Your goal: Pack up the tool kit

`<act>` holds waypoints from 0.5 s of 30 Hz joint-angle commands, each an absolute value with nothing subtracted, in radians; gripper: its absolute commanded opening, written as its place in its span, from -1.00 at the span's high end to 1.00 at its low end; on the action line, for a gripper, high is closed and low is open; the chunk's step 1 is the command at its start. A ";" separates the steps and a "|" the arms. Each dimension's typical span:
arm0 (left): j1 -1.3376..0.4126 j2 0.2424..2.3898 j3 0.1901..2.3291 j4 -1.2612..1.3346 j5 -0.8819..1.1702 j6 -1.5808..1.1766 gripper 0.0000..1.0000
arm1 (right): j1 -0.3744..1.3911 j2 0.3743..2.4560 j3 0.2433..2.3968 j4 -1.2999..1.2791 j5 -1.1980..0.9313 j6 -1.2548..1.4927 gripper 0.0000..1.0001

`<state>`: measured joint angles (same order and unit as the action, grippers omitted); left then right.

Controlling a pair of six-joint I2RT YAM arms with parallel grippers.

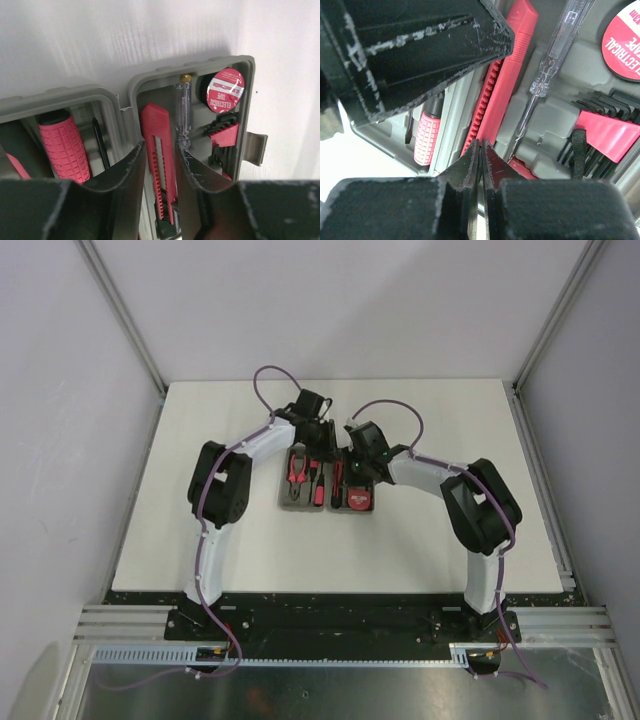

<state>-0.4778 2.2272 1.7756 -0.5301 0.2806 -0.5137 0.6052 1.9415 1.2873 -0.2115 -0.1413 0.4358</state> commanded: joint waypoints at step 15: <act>-0.518 2.219 1.684 -0.518 0.203 -0.458 0.66 | 0.604 2.099 1.320 -0.346 -0.043 0.425 0.96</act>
